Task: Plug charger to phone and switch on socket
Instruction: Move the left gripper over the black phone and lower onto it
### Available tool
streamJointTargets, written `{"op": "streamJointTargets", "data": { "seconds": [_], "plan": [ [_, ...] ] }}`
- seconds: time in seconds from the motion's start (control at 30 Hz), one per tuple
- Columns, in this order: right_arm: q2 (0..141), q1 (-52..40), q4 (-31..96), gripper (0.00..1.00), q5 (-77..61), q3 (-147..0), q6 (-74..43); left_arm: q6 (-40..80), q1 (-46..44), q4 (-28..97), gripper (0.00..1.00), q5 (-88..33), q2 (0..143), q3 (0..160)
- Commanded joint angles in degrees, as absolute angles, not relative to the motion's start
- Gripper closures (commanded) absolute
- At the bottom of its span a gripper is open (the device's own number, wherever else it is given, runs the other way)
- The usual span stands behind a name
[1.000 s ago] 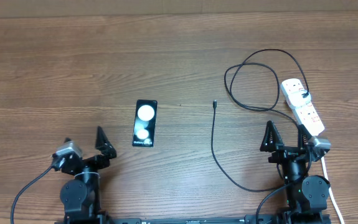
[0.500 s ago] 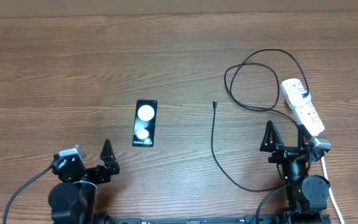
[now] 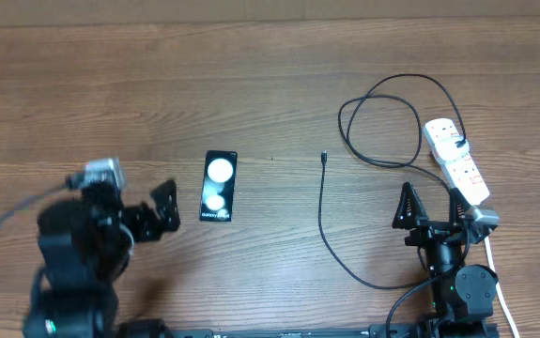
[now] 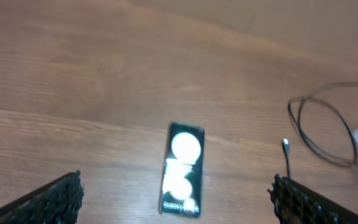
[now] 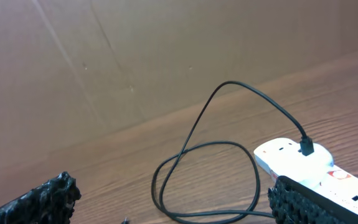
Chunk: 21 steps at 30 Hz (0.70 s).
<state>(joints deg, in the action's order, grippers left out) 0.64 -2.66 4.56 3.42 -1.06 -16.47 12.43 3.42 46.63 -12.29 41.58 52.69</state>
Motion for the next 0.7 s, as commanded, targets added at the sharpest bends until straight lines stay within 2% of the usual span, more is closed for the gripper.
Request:
{"op": "streamJointTargets", "data": {
  "seconds": [0.0, 0.23, 0.43, 0.67],
  "plan": [
    [0.4, -2.5, 4.4, 0.0, 3.9, -0.4, -16.1, 10.1, 0.8, 50.2, 0.0, -13.2, 49.3, 61.9],
    [0.4, -2.5, 4.4, 0.0, 3.9, -0.4, -16.1, 10.3, -9.8, 60.9, 0.0, 1.8, 63.4, 76.0],
    [0.4, -2.5, 4.4, 0.0, 3.9, -0.4, -16.1, 10.3, -16.1, 61.1, 0.0, 3.6, 71.9, 76.7],
    [0.4, -2.5, 4.4, 0.0, 3.9, -0.4, -16.1, 12.2, -16.8, 59.7, 0.0, -2.0, 83.2, 76.6]
  ]
}}
